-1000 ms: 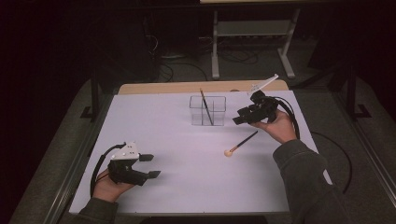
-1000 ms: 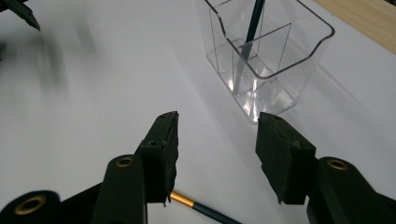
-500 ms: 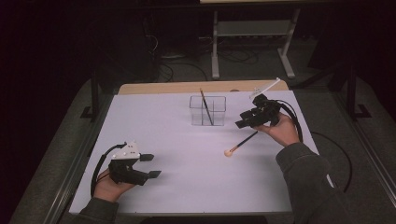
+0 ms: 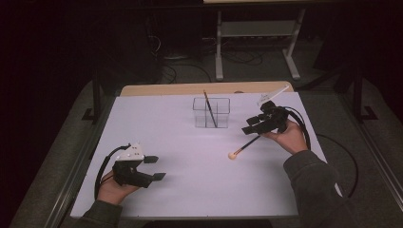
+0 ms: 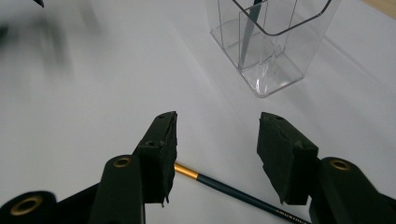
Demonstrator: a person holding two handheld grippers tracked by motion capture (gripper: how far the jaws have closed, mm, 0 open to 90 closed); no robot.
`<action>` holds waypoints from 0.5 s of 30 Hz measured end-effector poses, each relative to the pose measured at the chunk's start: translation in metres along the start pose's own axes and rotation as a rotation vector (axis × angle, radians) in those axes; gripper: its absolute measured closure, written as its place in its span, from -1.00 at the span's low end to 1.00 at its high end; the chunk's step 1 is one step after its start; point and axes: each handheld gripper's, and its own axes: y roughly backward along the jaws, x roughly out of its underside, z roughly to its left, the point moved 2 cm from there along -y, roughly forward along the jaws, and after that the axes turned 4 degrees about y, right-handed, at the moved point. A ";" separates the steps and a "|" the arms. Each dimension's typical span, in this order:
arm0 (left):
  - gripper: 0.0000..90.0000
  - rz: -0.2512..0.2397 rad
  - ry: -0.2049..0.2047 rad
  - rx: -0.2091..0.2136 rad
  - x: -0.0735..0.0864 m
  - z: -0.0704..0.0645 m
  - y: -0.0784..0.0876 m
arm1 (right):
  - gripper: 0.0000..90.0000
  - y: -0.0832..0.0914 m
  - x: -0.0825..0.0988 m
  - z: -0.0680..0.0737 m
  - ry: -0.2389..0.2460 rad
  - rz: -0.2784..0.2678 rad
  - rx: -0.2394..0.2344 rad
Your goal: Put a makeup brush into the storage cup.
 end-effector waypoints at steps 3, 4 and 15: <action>-0.29 0.000 0.007 0.002 -0.001 -0.001 -0.003 | 0.03 0.002 0.006 0.002 0.000 -0.013 0.004; -0.29 -0.001 0.003 0.004 -0.003 -0.001 -0.003 | 0.03 0.003 0.011 0.004 -0.002 -0.018 0.006; -0.31 -0.007 0.015 0.010 -0.013 -0.001 -0.010 | -0.03 0.008 0.031 0.011 -0.035 -0.057 0.002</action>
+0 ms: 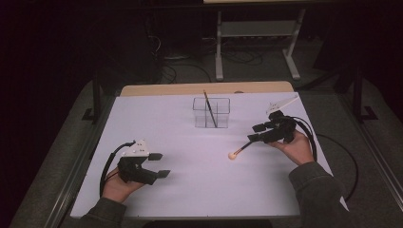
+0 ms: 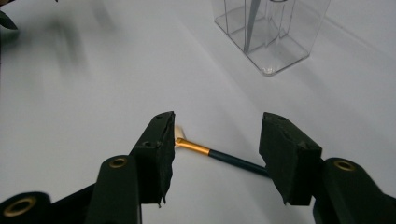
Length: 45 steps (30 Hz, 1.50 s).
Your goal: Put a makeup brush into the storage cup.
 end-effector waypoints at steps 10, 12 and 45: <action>-0.32 0.030 -0.009 0.035 -0.015 -0.001 -0.012 | -0.09 0.007 0.014 0.013 -0.006 -0.042 -0.005; -0.35 0.032 -0.003 0.040 -0.019 -0.001 -0.015 | -0.11 0.009 0.016 0.017 -0.006 -0.047 -0.004; -0.52 0.081 0.034 0.104 -0.063 -0.001 -0.046 | -0.22 0.020 0.045 0.048 0.003 -0.063 0.032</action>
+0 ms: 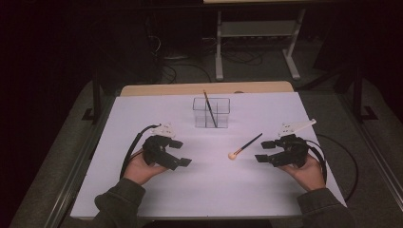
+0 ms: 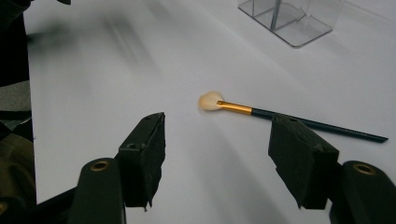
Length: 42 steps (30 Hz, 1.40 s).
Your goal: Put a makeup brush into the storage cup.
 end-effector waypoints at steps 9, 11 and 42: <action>-0.49 0.017 -0.034 -0.002 -0.014 -0.001 -0.011 | -0.25 0.002 0.004 0.003 0.000 0.010 0.011; -0.49 0.023 -0.035 -0.004 -0.017 -0.001 -0.014 | -0.25 0.002 0.006 0.003 -0.001 0.010 0.015; -0.38 0.098 -0.093 -0.020 -0.070 -0.010 -0.078 | -0.28 0.002 0.018 0.006 0.010 0.027 0.022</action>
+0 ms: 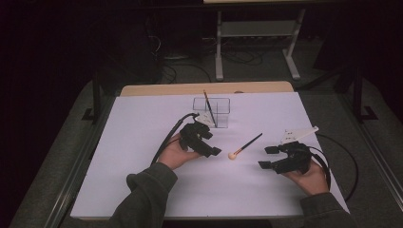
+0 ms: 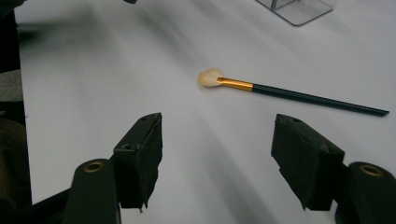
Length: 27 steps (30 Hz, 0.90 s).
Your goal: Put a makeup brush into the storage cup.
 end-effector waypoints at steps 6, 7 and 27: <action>-0.33 0.003 0.000 0.012 -0.010 -0.001 -0.011 | -0.28 0.000 0.002 -0.001 -0.005 0.001 -0.002; -0.32 0.012 -0.001 0.012 -0.012 -0.001 -0.013 | -0.28 0.001 0.002 -0.001 -0.007 0.000 -0.001; -0.27 0.100 -0.024 0.003 -0.040 0.000 -0.049 | -0.35 0.001 0.004 -0.003 -0.007 -0.001 0.002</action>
